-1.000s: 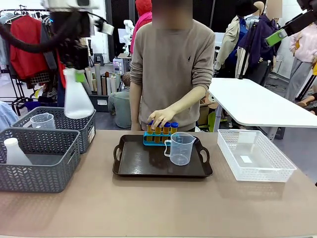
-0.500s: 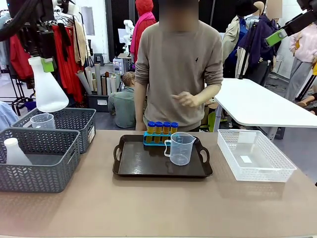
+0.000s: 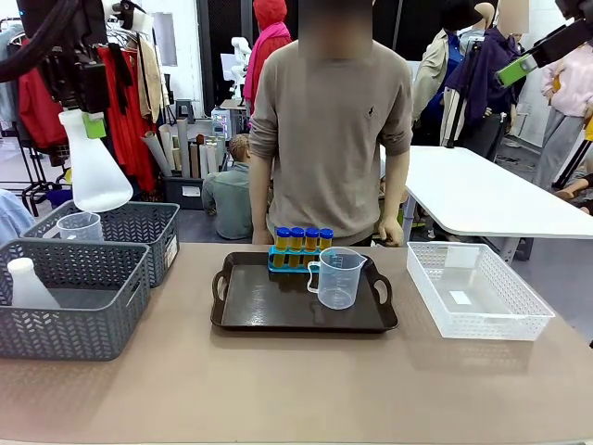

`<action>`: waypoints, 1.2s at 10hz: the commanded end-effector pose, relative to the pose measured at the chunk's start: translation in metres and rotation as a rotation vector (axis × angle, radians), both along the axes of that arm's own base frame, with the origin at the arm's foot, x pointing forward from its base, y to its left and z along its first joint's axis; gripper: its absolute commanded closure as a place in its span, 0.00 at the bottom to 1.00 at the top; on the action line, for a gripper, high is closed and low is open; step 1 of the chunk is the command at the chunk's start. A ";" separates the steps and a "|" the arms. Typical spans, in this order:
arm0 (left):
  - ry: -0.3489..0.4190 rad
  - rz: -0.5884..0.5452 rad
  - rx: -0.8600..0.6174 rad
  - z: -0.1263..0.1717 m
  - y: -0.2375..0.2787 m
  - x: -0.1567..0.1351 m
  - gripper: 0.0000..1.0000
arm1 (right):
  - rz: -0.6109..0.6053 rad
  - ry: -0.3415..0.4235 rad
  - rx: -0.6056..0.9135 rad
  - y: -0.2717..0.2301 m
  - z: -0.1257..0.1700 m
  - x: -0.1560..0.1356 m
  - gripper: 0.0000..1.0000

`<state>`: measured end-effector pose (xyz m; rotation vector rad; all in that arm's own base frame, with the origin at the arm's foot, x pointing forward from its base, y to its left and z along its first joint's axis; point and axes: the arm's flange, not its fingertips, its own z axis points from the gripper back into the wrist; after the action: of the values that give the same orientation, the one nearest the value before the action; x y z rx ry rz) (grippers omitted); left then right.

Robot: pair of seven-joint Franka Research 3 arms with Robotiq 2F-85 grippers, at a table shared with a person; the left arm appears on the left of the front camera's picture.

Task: Prepare the laboratory tools.
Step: Pick up one Small flask and place it on the Handle tray.

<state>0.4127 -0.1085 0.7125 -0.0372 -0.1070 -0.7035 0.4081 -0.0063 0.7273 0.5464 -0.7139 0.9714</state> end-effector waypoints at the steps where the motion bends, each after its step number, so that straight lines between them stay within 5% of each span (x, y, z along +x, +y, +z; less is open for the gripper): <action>1: 0.000 0.006 0.000 0.003 0.003 -0.002 1.00 | 0.002 -0.001 0.010 0.002 0.002 -0.001 0.00; 6: 0.030 -0.027 0.014 -0.024 -0.052 0.034 1.00 | 0.002 -0.001 0.010 0.002 0.002 -0.001 0.00; 12: 0.013 -0.272 0.016 -0.090 -0.146 0.084 1.00 | 0.002 -0.001 0.010 0.002 0.002 -0.001 0.00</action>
<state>0.4944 -0.2549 0.6225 -0.0566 -0.0710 -0.9364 0.4079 -0.0062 0.7277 0.5458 -0.7143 0.9718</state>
